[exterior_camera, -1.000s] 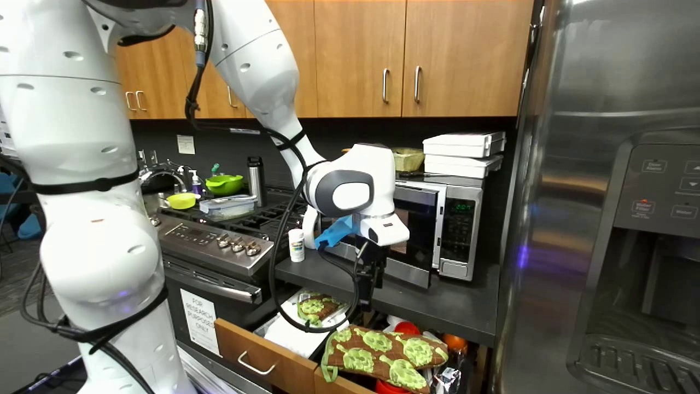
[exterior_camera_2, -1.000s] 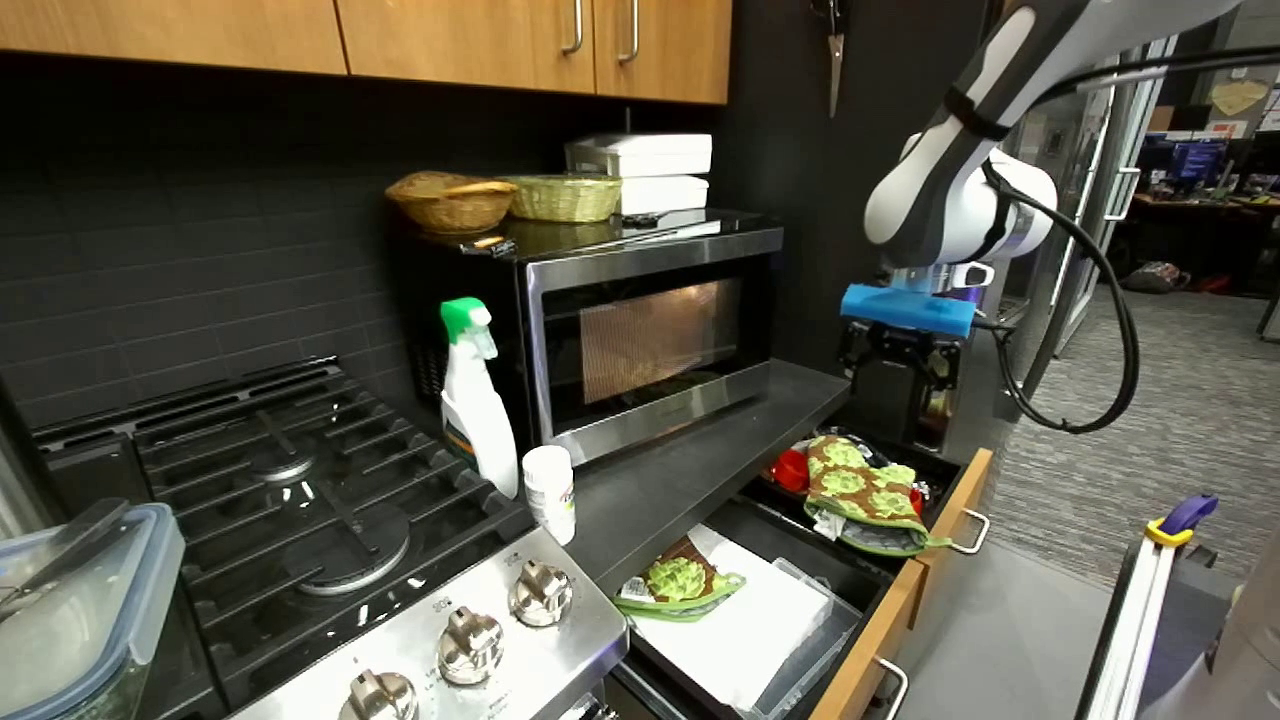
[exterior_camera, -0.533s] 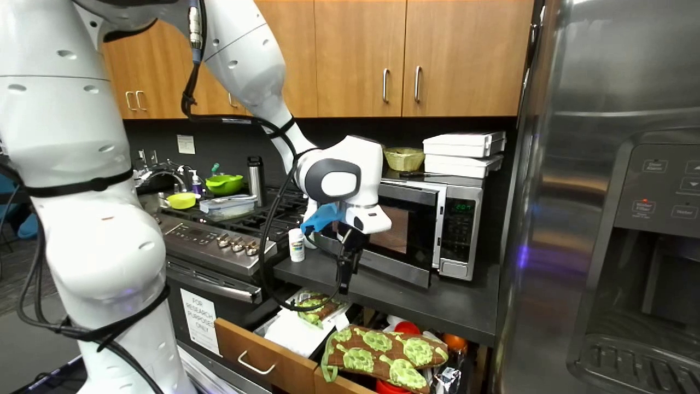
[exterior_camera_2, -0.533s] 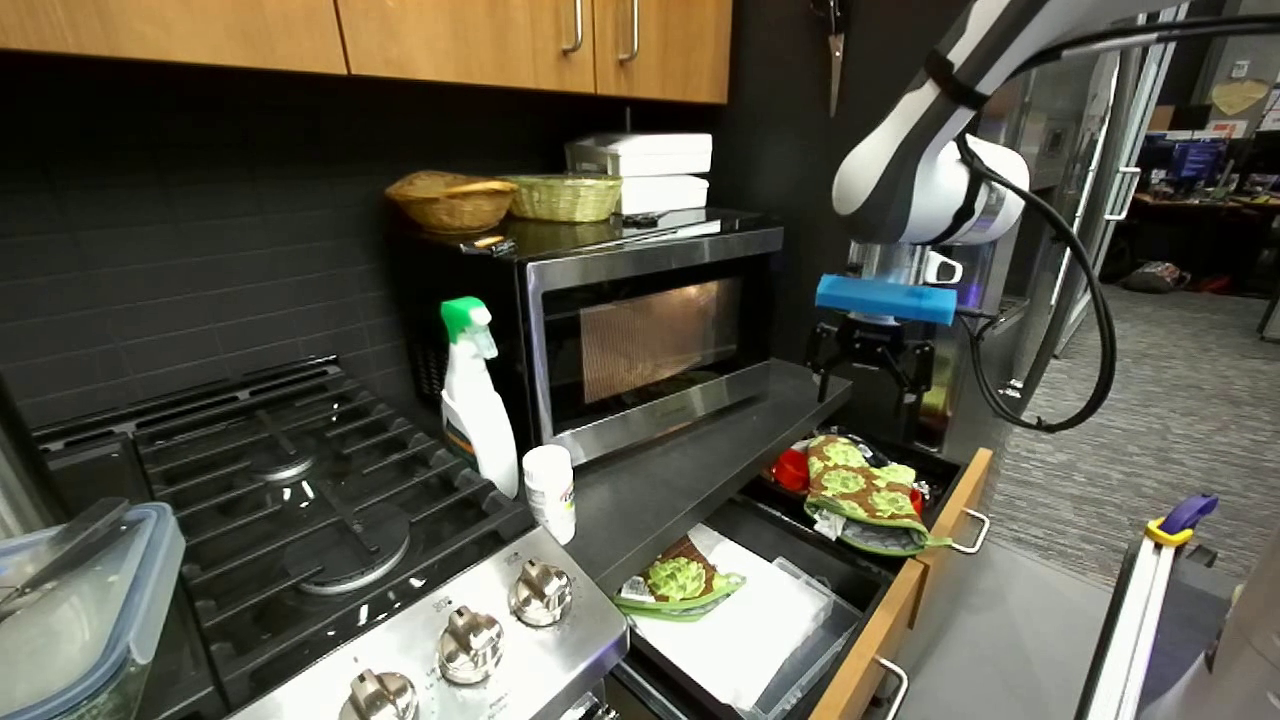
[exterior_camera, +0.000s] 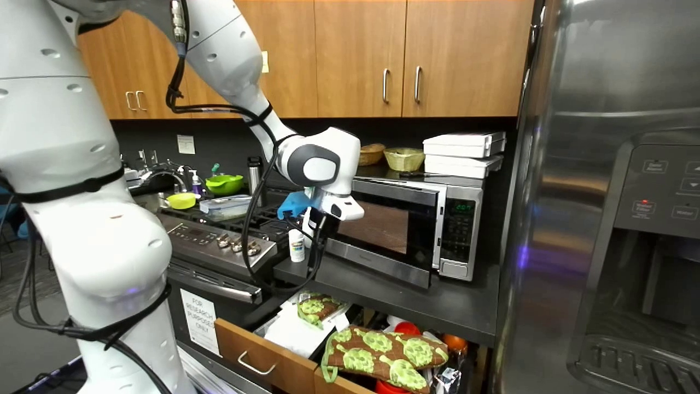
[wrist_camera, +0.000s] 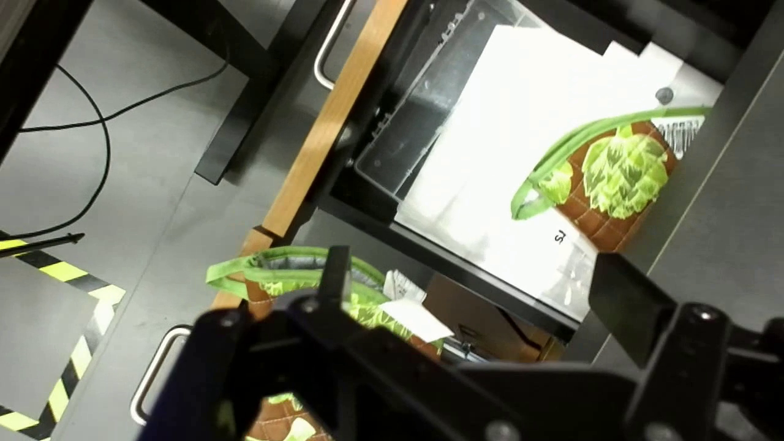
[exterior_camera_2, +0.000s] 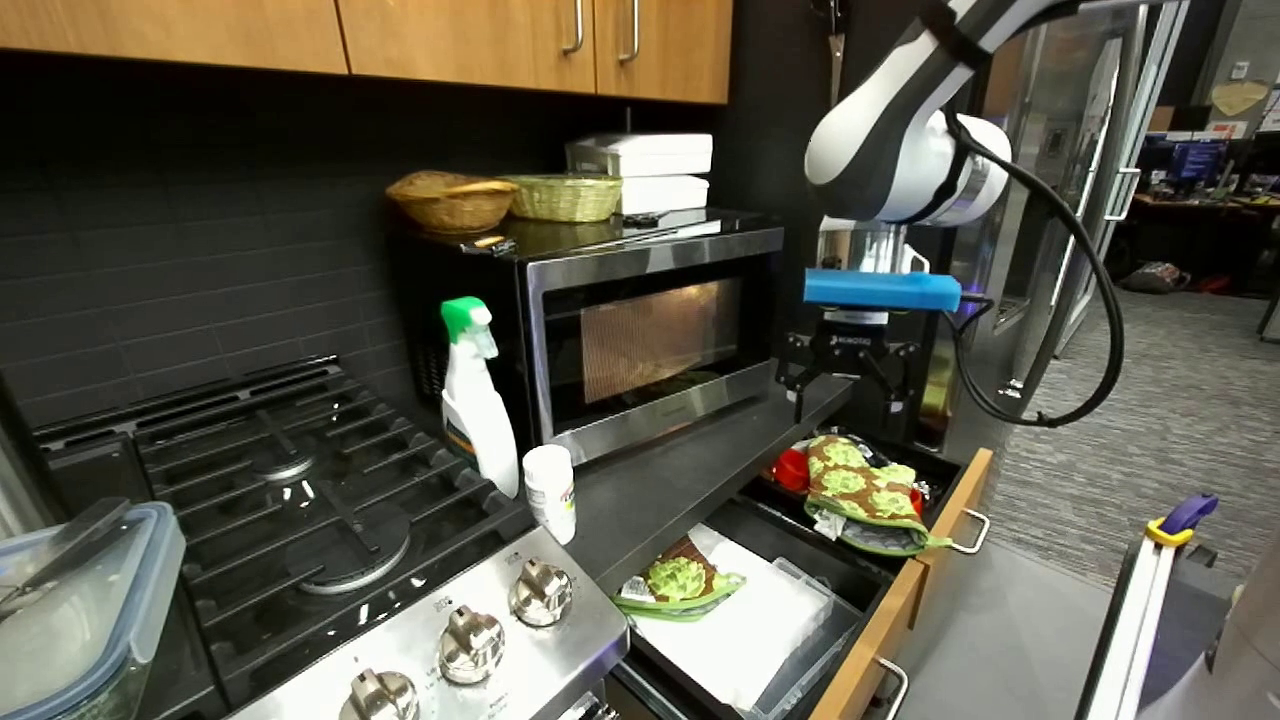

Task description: Move the oven mite to the right side of the drawer

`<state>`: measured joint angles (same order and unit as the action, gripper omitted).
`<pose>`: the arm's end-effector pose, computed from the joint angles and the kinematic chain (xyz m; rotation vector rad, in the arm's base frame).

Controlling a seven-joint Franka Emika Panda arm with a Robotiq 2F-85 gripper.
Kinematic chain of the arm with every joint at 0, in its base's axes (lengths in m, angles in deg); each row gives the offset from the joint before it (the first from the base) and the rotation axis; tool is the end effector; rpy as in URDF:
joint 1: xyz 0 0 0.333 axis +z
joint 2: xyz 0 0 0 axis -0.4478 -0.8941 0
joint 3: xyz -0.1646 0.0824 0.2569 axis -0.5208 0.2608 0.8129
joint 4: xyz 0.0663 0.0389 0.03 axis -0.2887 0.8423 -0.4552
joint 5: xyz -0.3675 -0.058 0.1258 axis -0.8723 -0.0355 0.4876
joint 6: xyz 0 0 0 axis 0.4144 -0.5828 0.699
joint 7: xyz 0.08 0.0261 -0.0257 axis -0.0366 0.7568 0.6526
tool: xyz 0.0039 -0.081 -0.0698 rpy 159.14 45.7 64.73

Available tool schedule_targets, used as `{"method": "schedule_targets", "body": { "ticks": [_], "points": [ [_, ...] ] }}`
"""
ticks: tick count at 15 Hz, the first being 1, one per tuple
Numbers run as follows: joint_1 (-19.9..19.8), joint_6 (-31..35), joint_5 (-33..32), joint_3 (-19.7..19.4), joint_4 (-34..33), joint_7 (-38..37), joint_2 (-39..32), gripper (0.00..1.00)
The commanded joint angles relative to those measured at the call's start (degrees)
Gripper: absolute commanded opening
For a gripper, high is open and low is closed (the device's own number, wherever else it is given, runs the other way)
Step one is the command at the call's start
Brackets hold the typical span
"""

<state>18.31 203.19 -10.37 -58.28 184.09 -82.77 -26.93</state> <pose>0.3867 -0.0991 0.2810 -2.6286 1.4590 0.3179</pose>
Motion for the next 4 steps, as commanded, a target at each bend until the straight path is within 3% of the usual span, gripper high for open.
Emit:
{"method": "schedule_targets", "body": {
  "ticks": [1, 4],
  "points": [
    [-0.1, -0.7, 0.1, 0.9, 0.0, 0.3, 0.4, 1.00],
    [0.1, -1.1, 0.1, 1.4, 0.3, 0.6, 1.1, 1.00]
  ]
}}
